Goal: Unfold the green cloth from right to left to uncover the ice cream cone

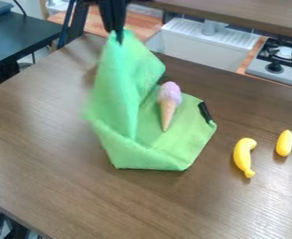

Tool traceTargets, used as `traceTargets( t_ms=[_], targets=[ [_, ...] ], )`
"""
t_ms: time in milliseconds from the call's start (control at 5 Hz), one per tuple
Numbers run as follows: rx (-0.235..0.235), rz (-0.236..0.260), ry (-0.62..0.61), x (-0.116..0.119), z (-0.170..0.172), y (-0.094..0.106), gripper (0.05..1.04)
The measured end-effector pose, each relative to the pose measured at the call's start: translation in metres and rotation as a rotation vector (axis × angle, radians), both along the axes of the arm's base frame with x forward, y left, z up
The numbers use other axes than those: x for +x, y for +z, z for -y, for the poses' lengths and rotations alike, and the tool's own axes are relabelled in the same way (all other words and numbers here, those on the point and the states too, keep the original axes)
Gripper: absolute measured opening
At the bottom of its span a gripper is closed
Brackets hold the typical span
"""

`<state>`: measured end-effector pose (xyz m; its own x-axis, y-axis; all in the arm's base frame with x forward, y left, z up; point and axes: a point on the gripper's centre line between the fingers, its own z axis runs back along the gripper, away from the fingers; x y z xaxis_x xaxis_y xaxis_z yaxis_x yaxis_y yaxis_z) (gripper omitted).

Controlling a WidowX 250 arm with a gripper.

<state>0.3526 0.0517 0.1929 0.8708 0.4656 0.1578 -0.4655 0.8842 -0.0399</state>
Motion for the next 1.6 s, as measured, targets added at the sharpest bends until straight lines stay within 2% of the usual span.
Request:
traceTargets(
  t_ms=[200, 600, 1200, 1400, 1600],
  targets=[
    [0.024, 0.005, 0.024, -0.003, -0.006, 0.004, 0.049],
    [0.041, -0.017, 0.067, -0.015, -0.021, 0.003, 0.049],
    [0.102, -0.117, 0.133, -0.037, -0.043, -0.030, 0.049],
    [0.157, -0.133, 0.171, -0.043, -0.052, -0.038, 0.049],
    [0.290, -0.099, 0.236, -0.051, -0.062, -0.026, 0.049]
  ],
)
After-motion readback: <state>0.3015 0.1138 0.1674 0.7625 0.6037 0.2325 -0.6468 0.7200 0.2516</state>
